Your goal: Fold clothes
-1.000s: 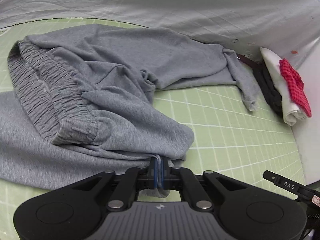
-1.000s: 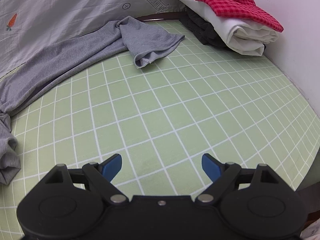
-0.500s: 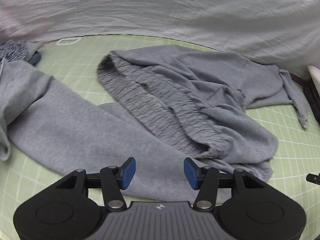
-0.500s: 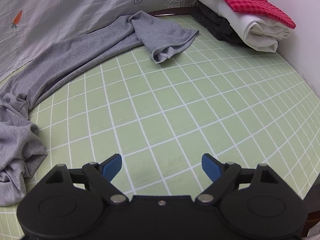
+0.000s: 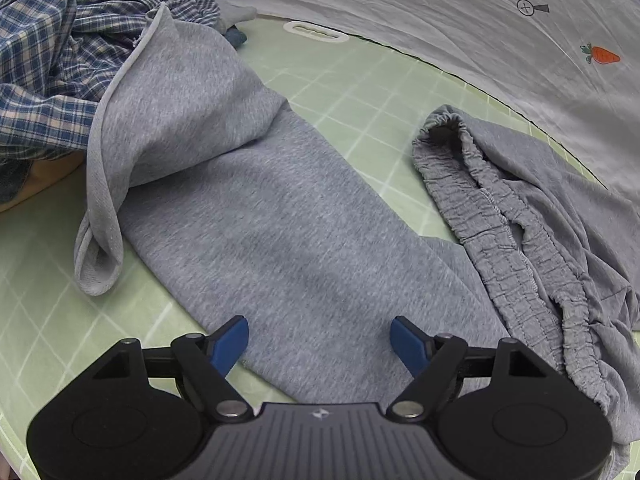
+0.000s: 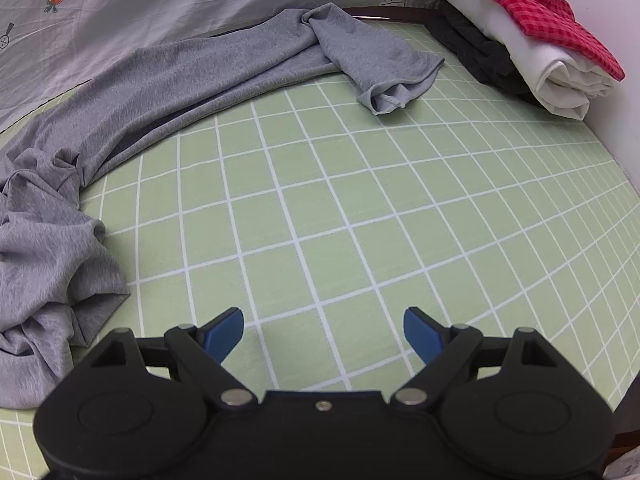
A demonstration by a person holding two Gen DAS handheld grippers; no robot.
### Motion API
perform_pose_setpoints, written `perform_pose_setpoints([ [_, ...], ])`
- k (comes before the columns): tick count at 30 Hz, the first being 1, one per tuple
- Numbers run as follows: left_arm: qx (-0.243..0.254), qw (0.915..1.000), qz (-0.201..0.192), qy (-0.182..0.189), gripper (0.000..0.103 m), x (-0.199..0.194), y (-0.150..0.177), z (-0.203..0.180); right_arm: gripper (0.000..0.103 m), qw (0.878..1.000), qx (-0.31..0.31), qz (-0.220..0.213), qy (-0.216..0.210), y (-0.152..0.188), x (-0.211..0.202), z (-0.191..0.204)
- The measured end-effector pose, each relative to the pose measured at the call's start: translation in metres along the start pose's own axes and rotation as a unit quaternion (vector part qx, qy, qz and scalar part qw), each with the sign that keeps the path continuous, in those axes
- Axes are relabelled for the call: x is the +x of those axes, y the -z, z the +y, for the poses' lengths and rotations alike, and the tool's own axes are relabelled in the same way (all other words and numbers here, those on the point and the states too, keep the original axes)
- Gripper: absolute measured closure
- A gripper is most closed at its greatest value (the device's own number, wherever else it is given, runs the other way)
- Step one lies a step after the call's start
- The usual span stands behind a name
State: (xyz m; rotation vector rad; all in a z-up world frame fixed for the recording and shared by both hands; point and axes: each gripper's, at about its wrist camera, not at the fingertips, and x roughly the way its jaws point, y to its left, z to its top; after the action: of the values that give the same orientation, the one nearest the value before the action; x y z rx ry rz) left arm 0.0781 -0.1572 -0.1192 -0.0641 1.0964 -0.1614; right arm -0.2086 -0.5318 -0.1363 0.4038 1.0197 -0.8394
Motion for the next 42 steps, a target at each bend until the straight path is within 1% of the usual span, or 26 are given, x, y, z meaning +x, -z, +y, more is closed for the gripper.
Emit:
perform_pose_setpoints([
  [2,0.022,0.9997,-0.007,0.0,0.027,0.0,0.001,-0.007,0.015,1.0,0.0,0.003,0.002,0.001,0.0,0.002],
  [3,0.04,0.9991,-0.011,-0.001,0.04,-0.001,0.001,-0.012,0.015,1.0,0.001,0.003,0.002,0.001,0.0,0.002],
  [4,0.058,0.9982,-0.016,-0.002,0.063,-0.001,0.002,-0.016,0.015,1.0,0.002,0.004,0.002,0.001,0.001,0.002],
  [5,0.068,0.9976,-0.013,0.006,0.078,-0.002,0.002,-0.02,0.015,1.0,0.002,0.005,0.002,0.002,0.001,0.001],
  [6,0.076,0.997,-0.007,0.016,0.103,-0.002,0.002,-0.024,0.015,1.0,0.003,0.006,0.002,0.002,0.001,0.001],
  [7,0.084,0.9961,-0.002,0.026,0.102,-0.002,0.002,-0.028,0.015,1.0,0.003,0.007,0.002,0.002,0.002,0.001],
  [8,0.086,0.9959,0.002,0.028,0.102,-0.003,0.003,-0.031,0.015,1.0,0.004,0.007,0.002,0.002,0.002,0.001],
  [10,0.088,0.9957,0.011,0.029,0.103,-0.004,0.005,-0.037,0.015,1.0,0.005,0.009,0.002,0.003,0.002,0.001],
  [11,0.082,0.9958,0.02,0.037,0.103,-0.005,0.006,-0.04,0.015,1.0,0.005,0.01,0.002,0.003,0.003,0.001],
  [13,0.057,0.9956,0.041,0.062,0.103,-0.008,0.01,-0.045,0.015,1.0,0.005,0.007,0.0,0.003,0.002,-0.002],
  [15,0.048,0.9937,0.056,0.085,0.103,-0.014,0.018,-0.056,0.015,1.0,0.004,0.004,-0.002,0.002,0.001,-0.005],
  [18,0.067,0.989,0.067,0.114,0.103,-0.025,0.031,-0.082,0.015,1.0,0.007,0.002,-0.003,0.001,0.002,-0.013],
  [23,0.078,0.9773,0.107,0.165,0.103,-0.031,0.058,-0.127,0.015,1.0,0.013,0.006,-0.006,0.006,0.005,-0.033],
  [26,0.09,0.97,0.122,0.19,0.103,-0.038,0.076,-0.153,0.015,1.0,0.01,0.008,-0.006,0.012,0.004,-0.047],
  [31,0.089,0.9558,0.146,0.239,0.103,-0.04,0.101,-0.191,0.015,1.0,0.006,0.009,-0.006,0.022,0.004,-0.071],
  [34,0.119,0.9482,0.143,0.258,0.103,-0.039,0.115,-0.225,0.015,1.0,0.015,0.012,-0.003,0.028,0.003,-0.088],
  [36,0.126,0.9457,0.147,0.261,0.103,-0.04,0.12,-0.241,0.015,1.0,0.024,0.013,-0.002,0.03,0.004,-0.096],
  [38,0.134,0.9454,0.141,0.261,0.101,-0.048,0.123,-0.25,0.015,0.999,0.033,0.01,-0.005,0.029,0.004,-0.102],
  [39,0.132,0.9455,0.137,0.264,0.099,-0.052,0.122,-0.248,0.015,0.999,0.033,0.007,-0.007,0.028,0.004,-0.102],
  [40,0.129,0.9455,0.133,0.268,0.093,-0.056,0.121,-0.245,0.015,0.999,0.033,0.004,-0.011,0.026,0.003,-0.102],
  [42,0.122,0.9455,0.126,0.274,0.087,-0.064,0.119,-0.238,0.015,0.999,0.03,-0.001,-0.018,0.022,0.003,-0.1],
])
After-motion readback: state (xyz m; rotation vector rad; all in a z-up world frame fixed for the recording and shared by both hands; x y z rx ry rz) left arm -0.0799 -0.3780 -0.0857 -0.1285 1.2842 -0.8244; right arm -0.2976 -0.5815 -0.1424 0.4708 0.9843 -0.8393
